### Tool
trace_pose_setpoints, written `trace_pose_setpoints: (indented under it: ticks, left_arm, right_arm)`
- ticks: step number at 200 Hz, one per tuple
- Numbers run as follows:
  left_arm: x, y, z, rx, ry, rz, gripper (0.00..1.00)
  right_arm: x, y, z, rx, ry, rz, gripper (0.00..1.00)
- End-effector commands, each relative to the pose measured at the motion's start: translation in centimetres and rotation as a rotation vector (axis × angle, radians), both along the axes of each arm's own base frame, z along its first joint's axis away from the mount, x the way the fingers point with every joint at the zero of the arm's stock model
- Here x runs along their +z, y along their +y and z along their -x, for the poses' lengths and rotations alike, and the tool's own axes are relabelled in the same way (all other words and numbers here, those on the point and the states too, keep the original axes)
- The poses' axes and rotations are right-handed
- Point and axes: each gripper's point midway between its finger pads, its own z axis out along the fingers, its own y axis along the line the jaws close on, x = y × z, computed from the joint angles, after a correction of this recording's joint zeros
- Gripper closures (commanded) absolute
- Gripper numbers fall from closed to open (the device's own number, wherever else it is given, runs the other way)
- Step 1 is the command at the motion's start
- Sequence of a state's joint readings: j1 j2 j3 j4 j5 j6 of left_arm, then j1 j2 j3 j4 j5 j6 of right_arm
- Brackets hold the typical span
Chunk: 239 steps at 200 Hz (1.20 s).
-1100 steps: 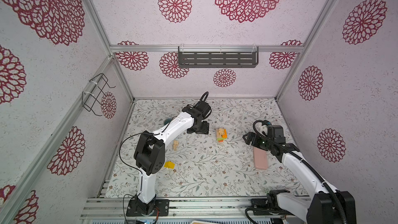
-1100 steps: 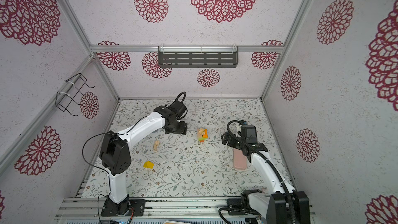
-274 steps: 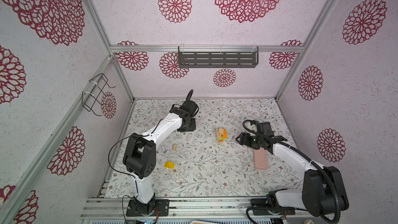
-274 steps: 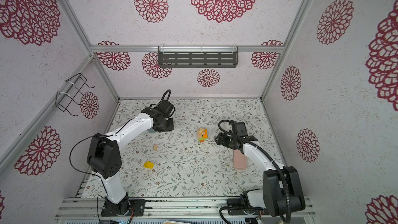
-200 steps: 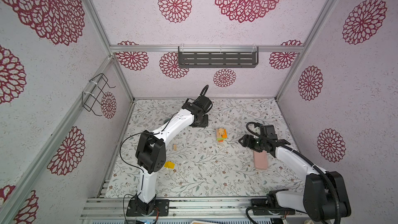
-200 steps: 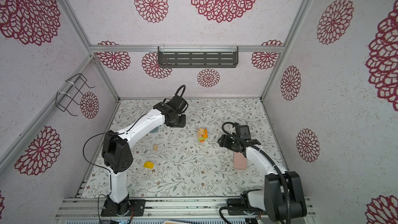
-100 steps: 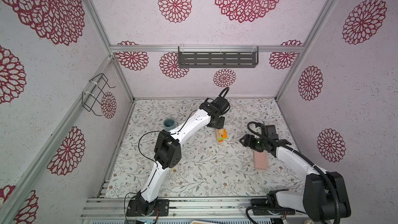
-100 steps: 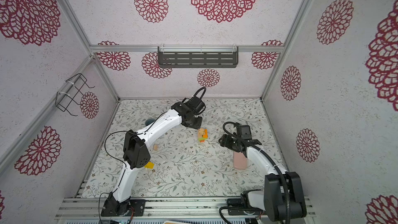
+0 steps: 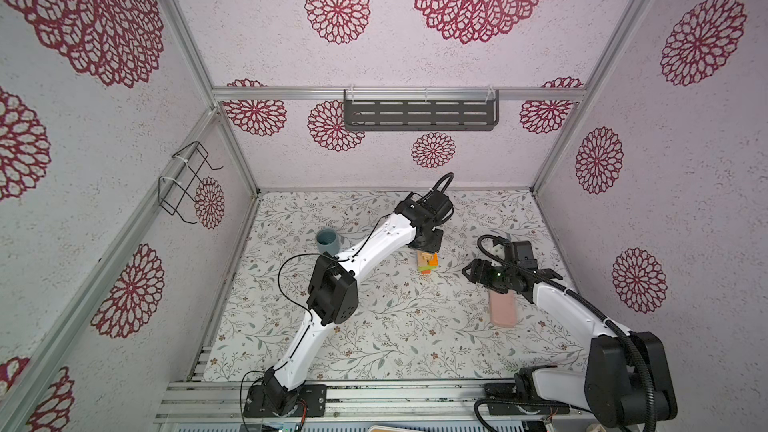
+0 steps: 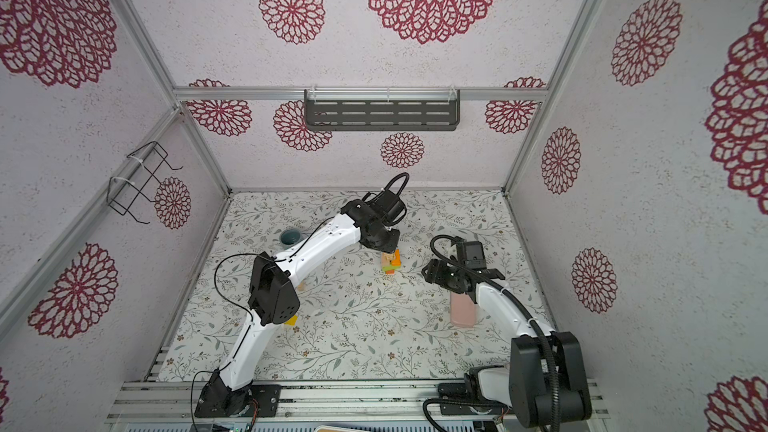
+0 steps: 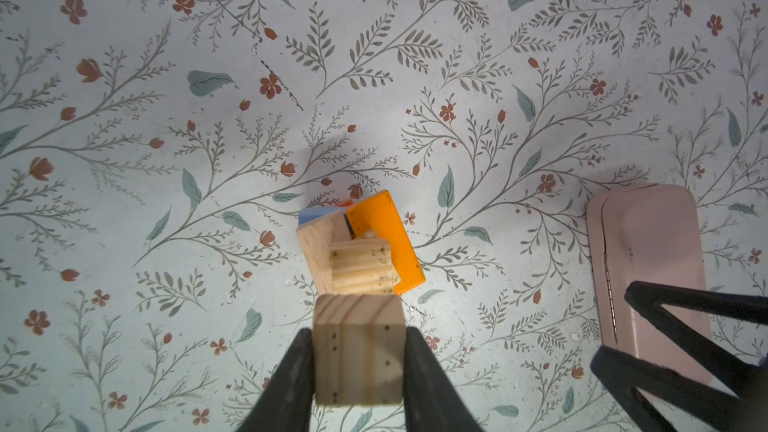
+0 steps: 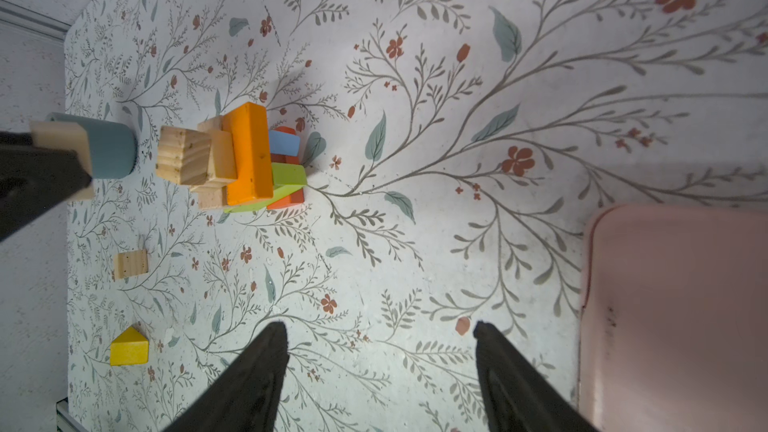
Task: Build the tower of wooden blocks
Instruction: 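Lift the pine cube with the left gripper and carry it over the stack, then lower the pine cube onto the stack top and open the left gripper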
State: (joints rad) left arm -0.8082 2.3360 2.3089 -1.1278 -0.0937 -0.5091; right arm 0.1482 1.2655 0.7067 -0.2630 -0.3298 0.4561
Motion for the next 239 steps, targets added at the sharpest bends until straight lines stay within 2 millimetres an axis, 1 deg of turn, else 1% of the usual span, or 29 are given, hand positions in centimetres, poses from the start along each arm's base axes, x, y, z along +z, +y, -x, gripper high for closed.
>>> trace_pose_setpoints:
  ticks: [1, 45, 182, 239]
  left_arm:
    - [-0.29, -1.09, 0.08, -0.022, -0.003, 0.013, 0.65]
    - [-0.54, -1.80, 0.26, -0.033, 0.000, 0.021, 0.65]
    - [-0.36, -1.47, 0.15, -0.032, -0.005, 0.010, 0.65]
    - [-0.41, -1.78, 0.03, -0.031, -0.001, 0.023, 0.65]
  right_arm:
    - [1.09, 0.02, 0.03, 0.005, -0.027, -0.012, 0.26]
    - [1.28, 0.00, 0.03, 0.006, -0.028, -0.009, 0.26]
    - [1.40, 0.10, 0.14, 0.013, -0.029, -0.013, 0.26]
    - [1.40, 0.09, 0.16, 0.014, -0.031, -0.012, 0.26]
